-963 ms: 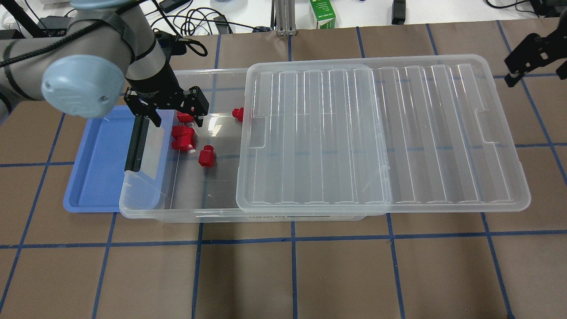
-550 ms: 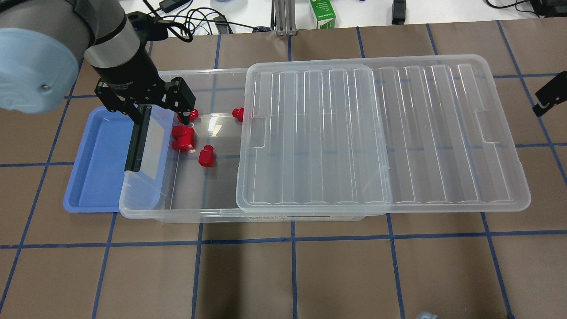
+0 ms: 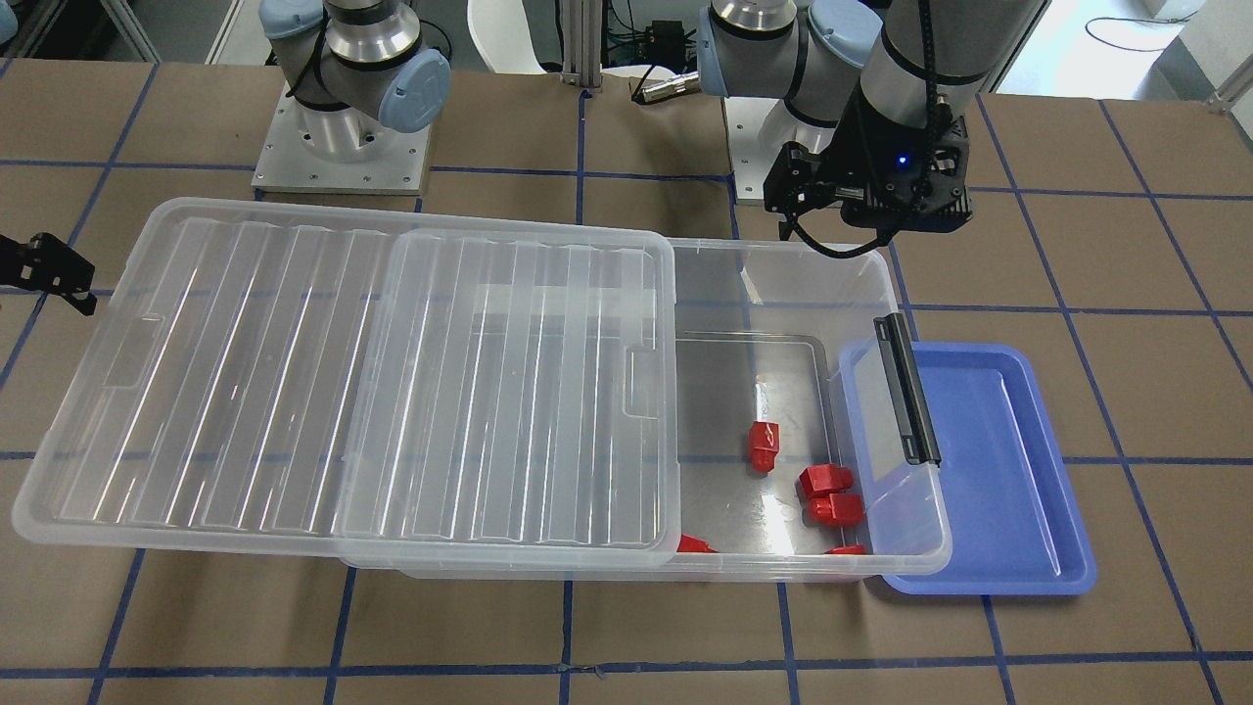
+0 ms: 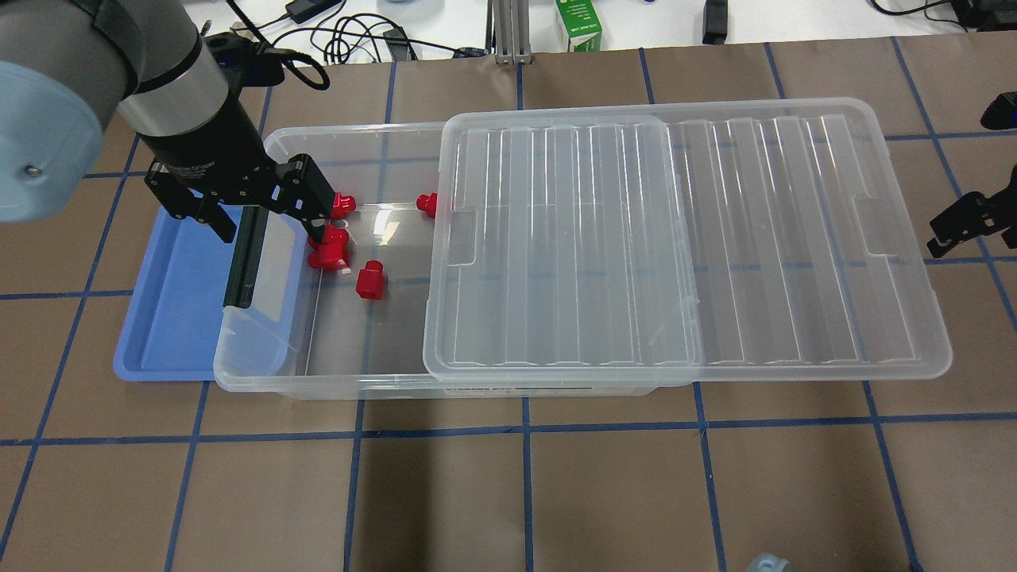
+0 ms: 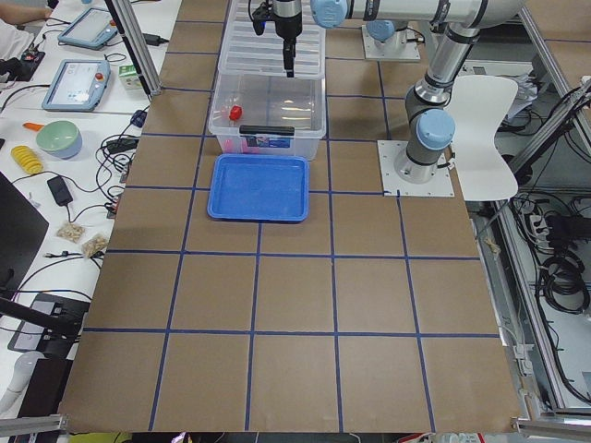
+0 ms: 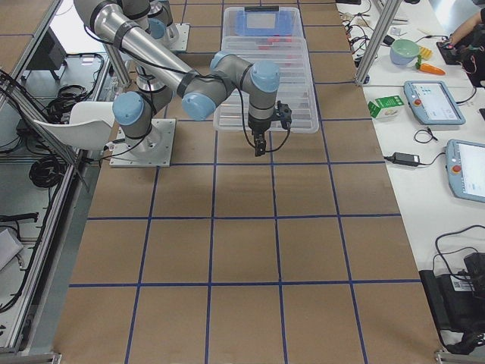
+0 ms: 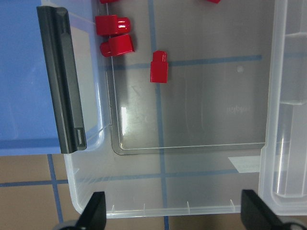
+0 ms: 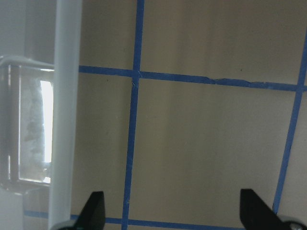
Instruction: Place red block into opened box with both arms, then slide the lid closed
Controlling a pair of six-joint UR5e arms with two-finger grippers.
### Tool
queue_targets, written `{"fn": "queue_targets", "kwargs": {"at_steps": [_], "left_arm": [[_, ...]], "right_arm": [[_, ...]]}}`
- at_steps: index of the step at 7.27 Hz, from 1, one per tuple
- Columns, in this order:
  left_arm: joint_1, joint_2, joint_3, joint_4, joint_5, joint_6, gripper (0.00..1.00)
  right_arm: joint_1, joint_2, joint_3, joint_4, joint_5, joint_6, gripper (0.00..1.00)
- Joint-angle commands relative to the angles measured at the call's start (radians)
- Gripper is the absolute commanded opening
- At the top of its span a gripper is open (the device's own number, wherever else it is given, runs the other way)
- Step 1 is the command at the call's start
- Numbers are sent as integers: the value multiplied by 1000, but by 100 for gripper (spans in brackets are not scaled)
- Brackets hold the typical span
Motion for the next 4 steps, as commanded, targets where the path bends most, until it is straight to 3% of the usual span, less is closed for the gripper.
{"fn": "queue_targets", "kwargs": {"at_steps": [1, 4], "left_arm": [[35, 14, -1, -28, -10, 2, 100], [42, 34, -2, -45, 2, 2, 100]], "right_arm": [[11, 7, 5, -3, 5, 34, 100], [129, 9, 11, -24, 4, 150, 100]]}}
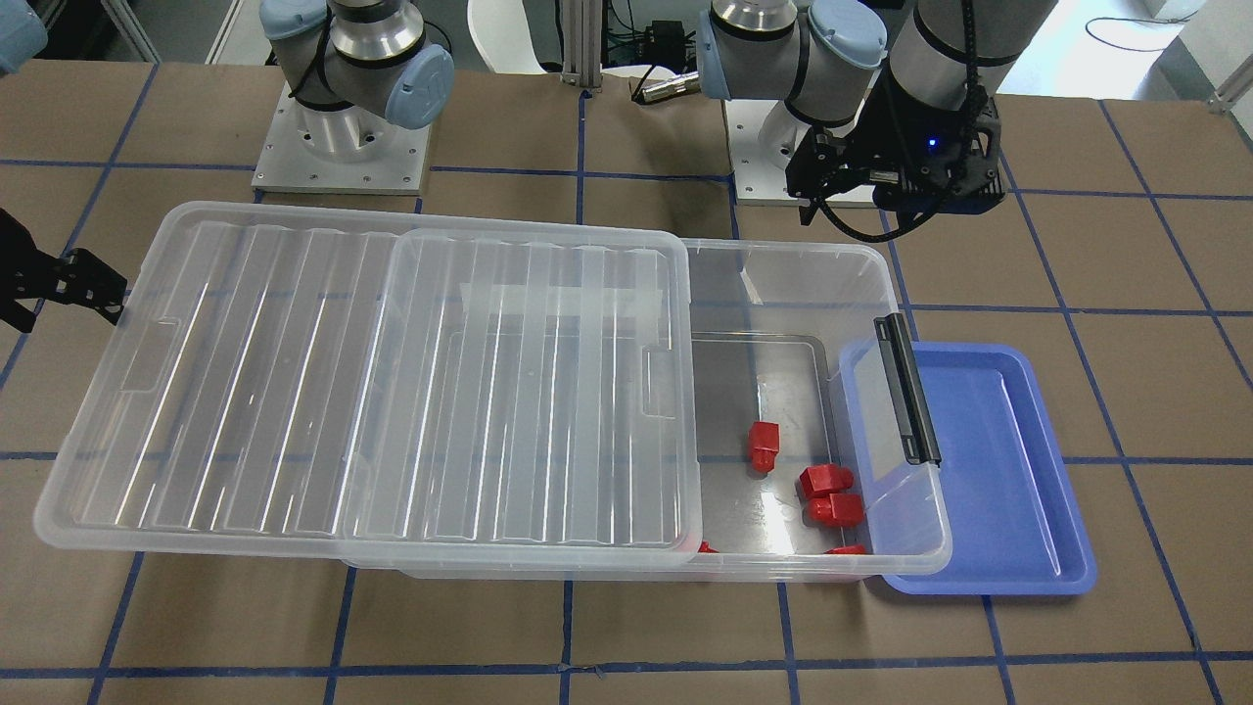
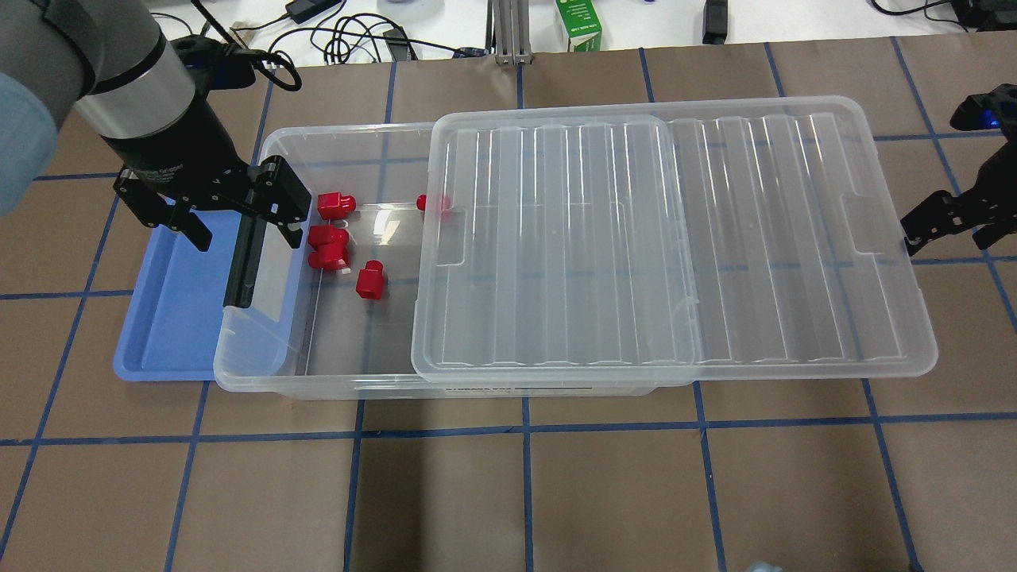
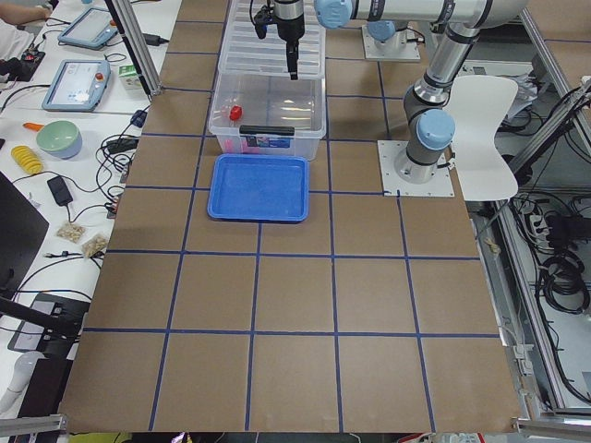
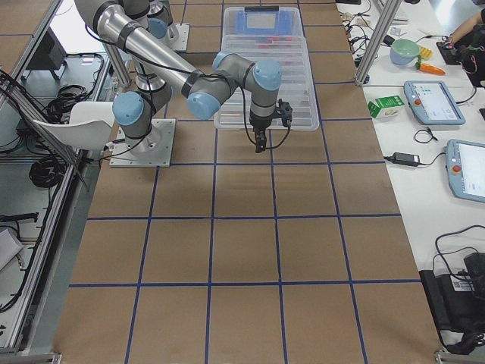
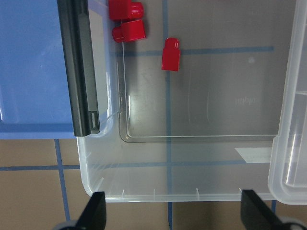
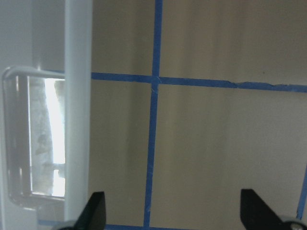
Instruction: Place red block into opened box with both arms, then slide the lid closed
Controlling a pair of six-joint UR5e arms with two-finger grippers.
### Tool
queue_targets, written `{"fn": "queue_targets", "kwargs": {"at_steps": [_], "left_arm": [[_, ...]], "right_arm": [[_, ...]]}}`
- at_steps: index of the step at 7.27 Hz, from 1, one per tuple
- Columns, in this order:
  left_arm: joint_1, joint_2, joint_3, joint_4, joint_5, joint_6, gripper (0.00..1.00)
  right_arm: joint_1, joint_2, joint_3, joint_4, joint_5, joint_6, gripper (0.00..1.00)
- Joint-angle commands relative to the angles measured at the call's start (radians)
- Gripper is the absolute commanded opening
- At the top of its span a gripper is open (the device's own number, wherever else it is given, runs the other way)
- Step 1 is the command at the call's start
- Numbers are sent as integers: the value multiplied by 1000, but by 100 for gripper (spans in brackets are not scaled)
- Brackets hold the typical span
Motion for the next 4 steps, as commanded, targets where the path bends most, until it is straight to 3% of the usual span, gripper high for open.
{"fn": "queue_targets", "kwargs": {"at_steps": [1, 4], "left_arm": [[1, 5, 0, -5, 7, -2, 100], [1, 4, -2, -5, 7, -2, 100]], "right_arm": [[98, 1, 3, -19, -1, 93, 100], [202, 1, 3, -29, -3, 237, 100]]}}
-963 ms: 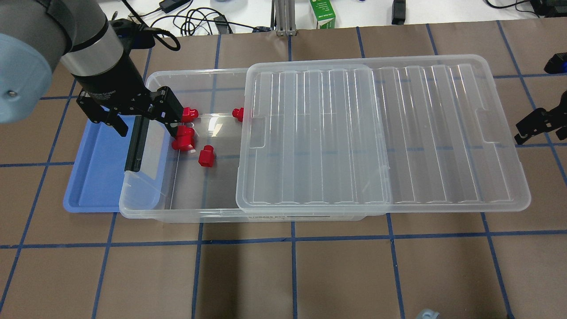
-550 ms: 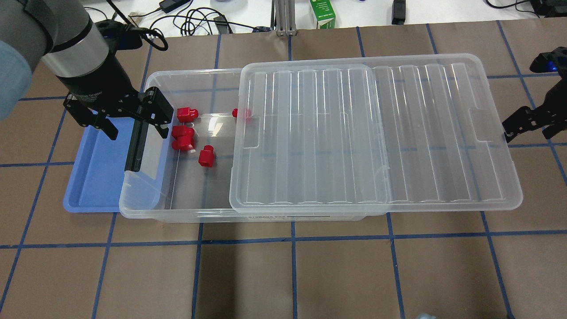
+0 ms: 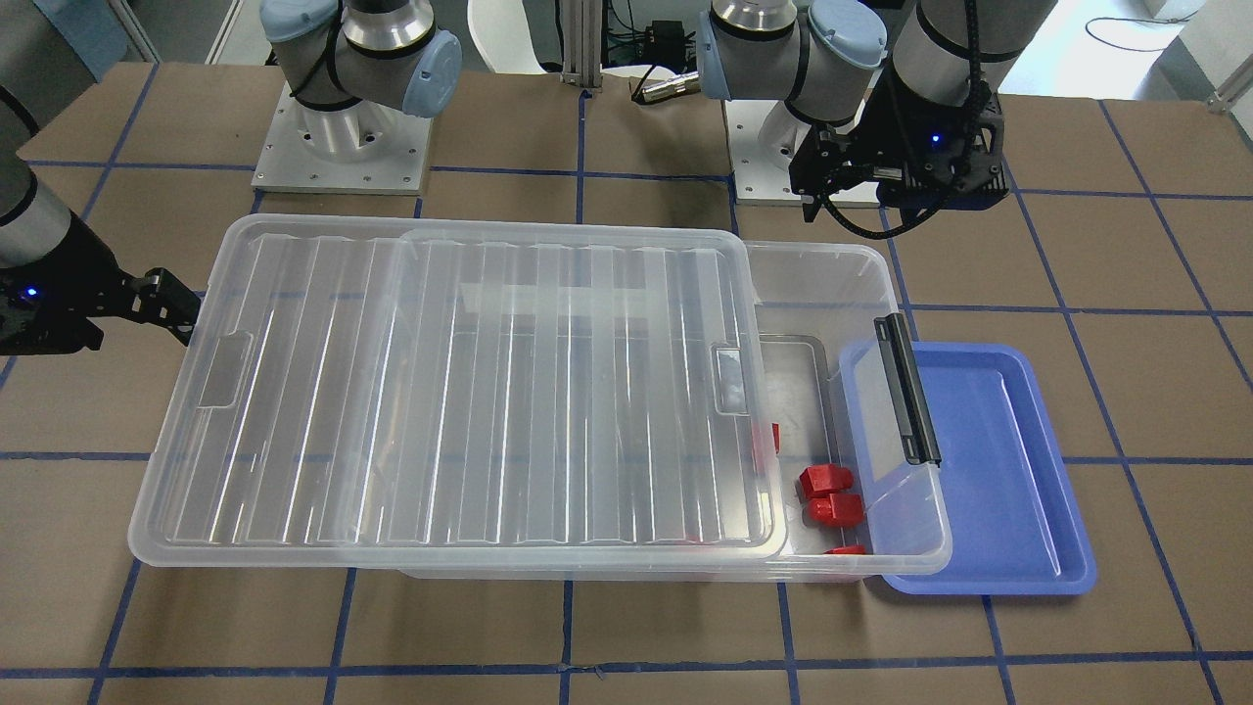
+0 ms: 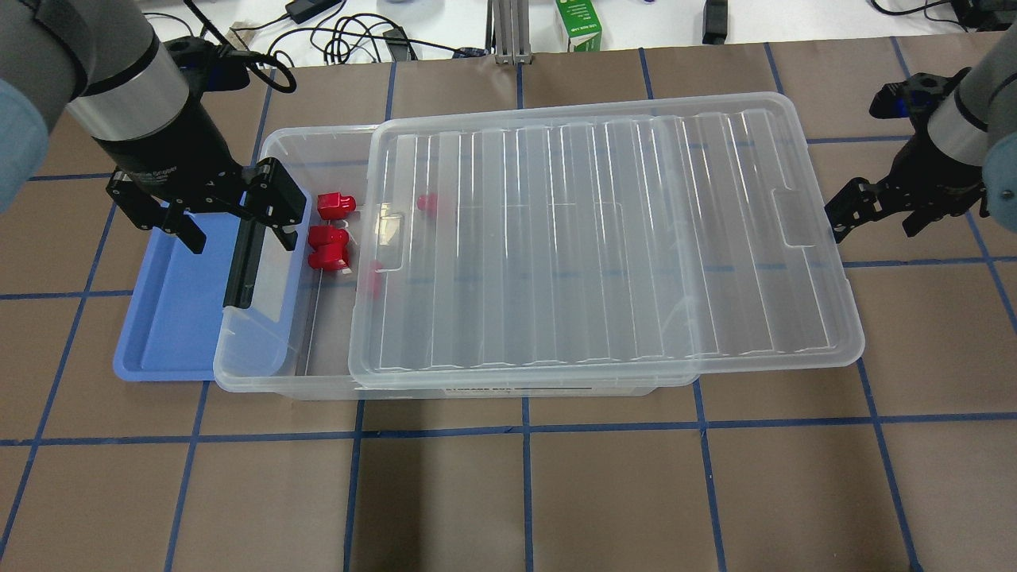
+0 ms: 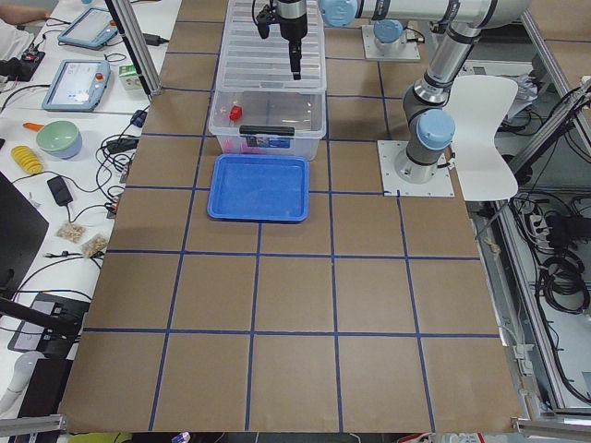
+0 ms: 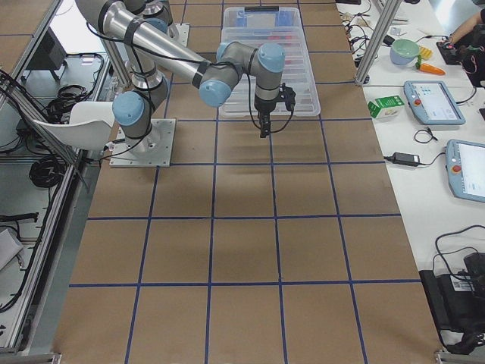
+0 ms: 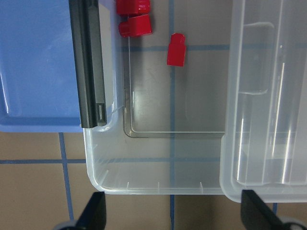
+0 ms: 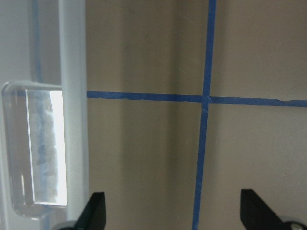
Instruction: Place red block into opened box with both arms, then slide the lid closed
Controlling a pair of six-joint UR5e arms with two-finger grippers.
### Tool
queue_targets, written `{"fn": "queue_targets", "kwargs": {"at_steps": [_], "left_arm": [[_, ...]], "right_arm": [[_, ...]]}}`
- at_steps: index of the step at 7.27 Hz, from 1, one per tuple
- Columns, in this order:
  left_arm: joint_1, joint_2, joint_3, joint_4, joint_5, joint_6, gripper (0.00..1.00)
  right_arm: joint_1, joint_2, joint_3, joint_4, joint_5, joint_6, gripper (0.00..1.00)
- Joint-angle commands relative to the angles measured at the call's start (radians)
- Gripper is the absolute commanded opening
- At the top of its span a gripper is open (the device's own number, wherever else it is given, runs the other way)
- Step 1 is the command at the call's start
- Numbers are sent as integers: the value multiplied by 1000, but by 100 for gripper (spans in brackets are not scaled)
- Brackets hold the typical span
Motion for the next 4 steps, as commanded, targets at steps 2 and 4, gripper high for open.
{"fn": "queue_targets", "kwargs": {"at_steps": [2, 4], "left_arm": [[0, 3, 0, -1, 2, 0, 100], [0, 3, 0, -2, 2, 0, 100]], "right_arm": [[112, 0, -1, -18, -1, 134, 100], [171, 0, -4, -21, 0, 176, 100]]}}
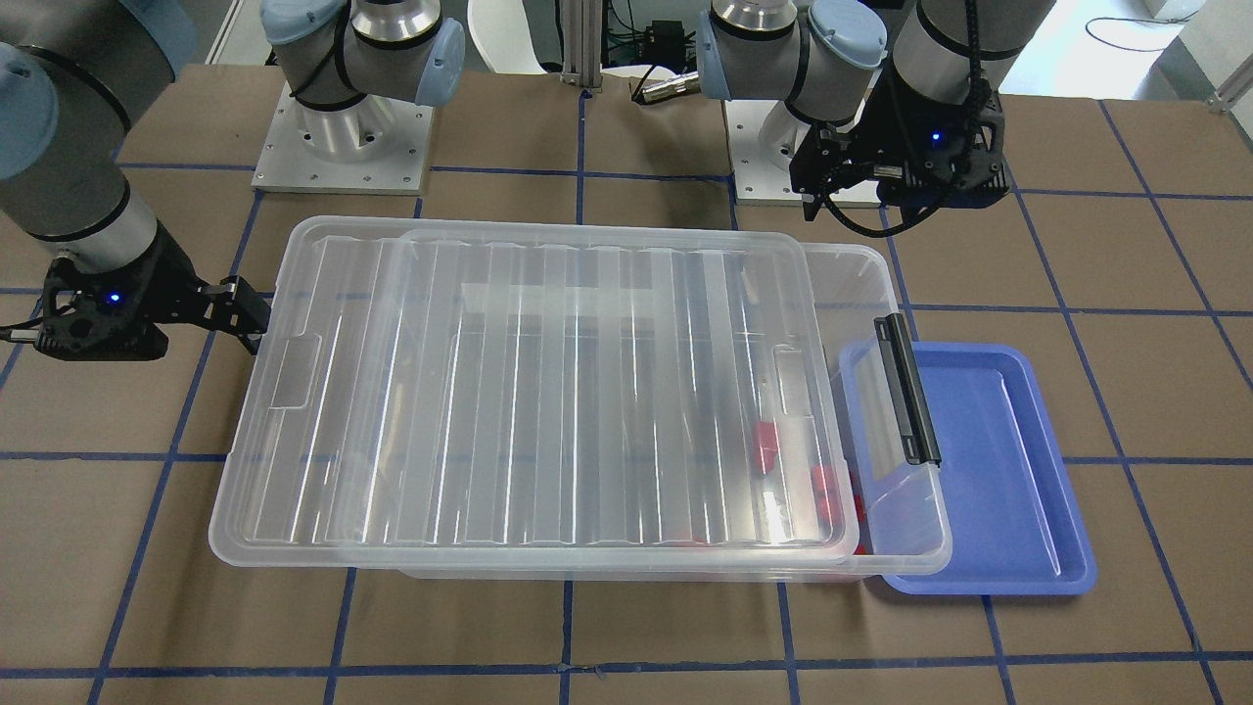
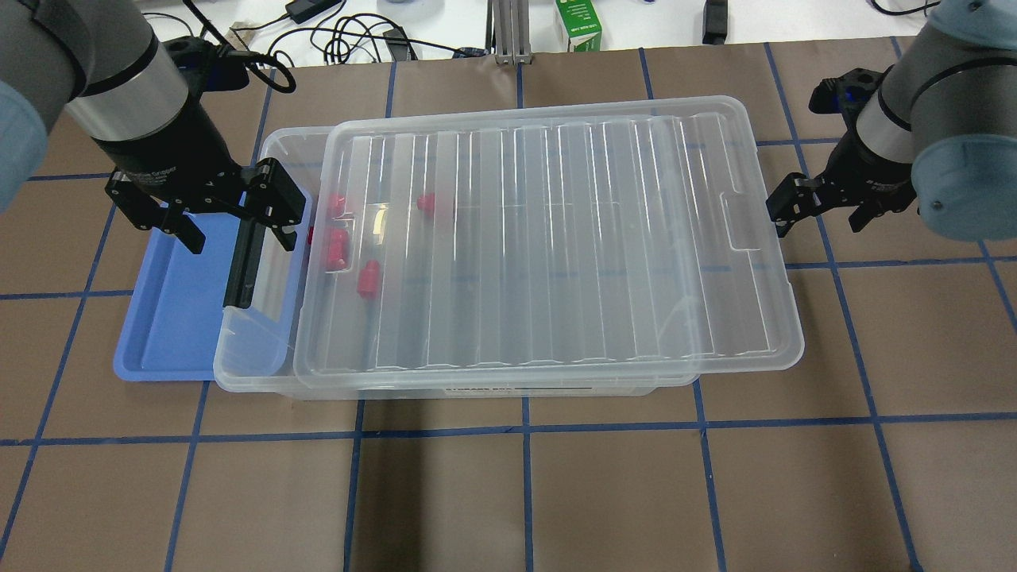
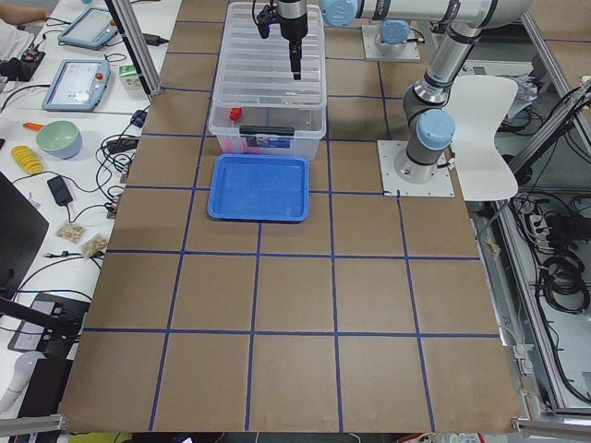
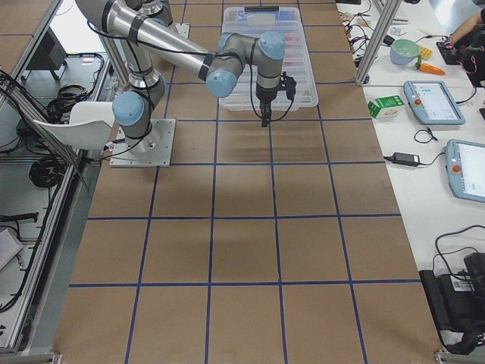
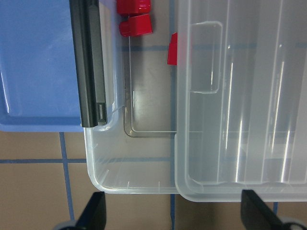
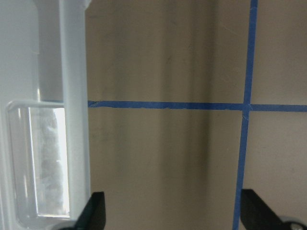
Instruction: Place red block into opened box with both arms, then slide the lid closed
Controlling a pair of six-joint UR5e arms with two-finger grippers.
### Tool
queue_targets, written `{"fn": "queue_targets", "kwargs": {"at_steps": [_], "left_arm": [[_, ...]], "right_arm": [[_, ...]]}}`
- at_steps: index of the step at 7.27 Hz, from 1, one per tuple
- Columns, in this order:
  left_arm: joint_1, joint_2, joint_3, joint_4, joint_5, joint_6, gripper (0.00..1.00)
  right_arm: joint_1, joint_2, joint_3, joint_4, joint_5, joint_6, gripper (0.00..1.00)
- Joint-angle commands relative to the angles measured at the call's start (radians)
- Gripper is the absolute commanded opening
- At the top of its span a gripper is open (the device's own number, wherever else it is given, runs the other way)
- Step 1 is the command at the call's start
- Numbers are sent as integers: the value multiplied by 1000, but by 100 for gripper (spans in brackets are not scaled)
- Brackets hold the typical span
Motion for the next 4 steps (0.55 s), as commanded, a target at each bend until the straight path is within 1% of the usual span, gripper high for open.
{"fn": "queue_targets", "kwargs": {"at_steps": [1, 3, 4], "left_arm": [[0, 0, 0, -1, 0, 0, 100], [0, 2, 0, -1, 0, 2, 100], [0, 2, 0, -1, 0, 0, 100]], "right_arm": [[60, 1, -2, -4, 1, 43, 100], [105, 11, -7, -7, 1, 75, 100], [119, 14, -4, -29, -1, 75, 100]]}}
